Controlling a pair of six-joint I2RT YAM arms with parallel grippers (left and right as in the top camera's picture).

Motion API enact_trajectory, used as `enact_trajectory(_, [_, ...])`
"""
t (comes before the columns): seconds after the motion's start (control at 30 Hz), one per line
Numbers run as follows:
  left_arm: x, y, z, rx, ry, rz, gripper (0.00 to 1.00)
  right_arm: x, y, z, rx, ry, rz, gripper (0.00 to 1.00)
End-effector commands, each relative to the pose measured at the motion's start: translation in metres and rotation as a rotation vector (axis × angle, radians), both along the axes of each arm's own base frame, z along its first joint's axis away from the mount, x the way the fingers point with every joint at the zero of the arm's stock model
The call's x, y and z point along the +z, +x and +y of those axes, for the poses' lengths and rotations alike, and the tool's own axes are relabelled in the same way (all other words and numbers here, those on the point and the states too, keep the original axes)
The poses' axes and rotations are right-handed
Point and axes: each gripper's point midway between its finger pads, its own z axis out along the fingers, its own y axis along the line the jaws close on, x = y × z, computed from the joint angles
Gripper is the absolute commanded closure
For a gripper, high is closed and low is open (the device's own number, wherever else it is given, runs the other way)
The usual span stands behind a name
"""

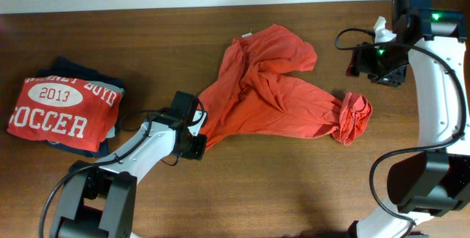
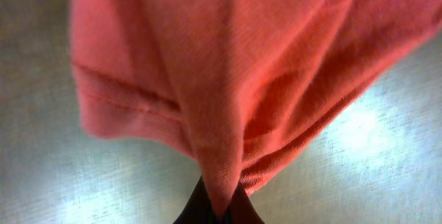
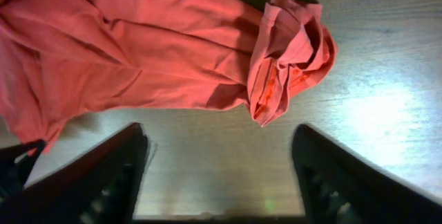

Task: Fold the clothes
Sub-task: 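Grasp the shirt's left end with left gripper, right end with right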

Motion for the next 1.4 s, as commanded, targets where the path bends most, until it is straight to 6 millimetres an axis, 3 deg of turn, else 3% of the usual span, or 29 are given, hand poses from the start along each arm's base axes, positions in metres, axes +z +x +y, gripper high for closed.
enact_trajectory(0.0, [0.03,0.012,-0.006,0.013,-0.009,-0.02,1.0,0.005,0.002,-0.005,-0.006,-0.023,-0.021,0.29])
enact_trajectory(0.2, [0.102,0.053,0.013,0.051,0.113,-0.191,1.0,-0.032,-0.002,-0.016,-0.034,-0.004,0.094,0.29])
enact_trajectory(0.3, [0.126,0.07,0.027,0.081,0.197,-0.277,1.0,-0.059,-0.013,-0.021,-0.052,0.016,0.176,0.29])
enact_trajectory(0.47, [0.134,0.076,0.038,0.123,0.227,-0.297,1.0,-0.103,-0.036,-0.014,-0.052,0.053,0.279,0.3])
enact_trajectory(0.73, [0.133,0.076,0.041,0.133,0.223,-0.291,1.0,-0.152,-0.061,0.025,0.019,0.17,0.34,0.38])
enact_trajectory(0.87, [0.133,0.075,0.042,0.132,0.225,-0.287,0.99,-0.155,-0.063,0.031,0.042,0.179,0.344,0.47])
enact_trajectory(0.97, [0.133,0.075,0.042,0.133,0.226,-0.287,0.99,-0.156,-0.059,0.028,0.04,0.169,0.327,0.87])
enact_trajectory(1.0, [0.133,0.074,0.042,0.133,0.227,-0.286,1.0,-0.156,-0.057,0.025,0.027,0.159,0.323,0.95])
enact_trajectory(1.13, [0.137,0.072,0.057,0.187,0.255,-0.274,1.0,-0.14,-0.048,-0.008,-0.076,0.086,0.293,0.96])
enact_trajectory(1.37, [0.173,0.071,0.099,0.338,0.242,-0.296,0.99,-0.067,-0.036,-0.05,-0.19,0.087,0.129,0.96])
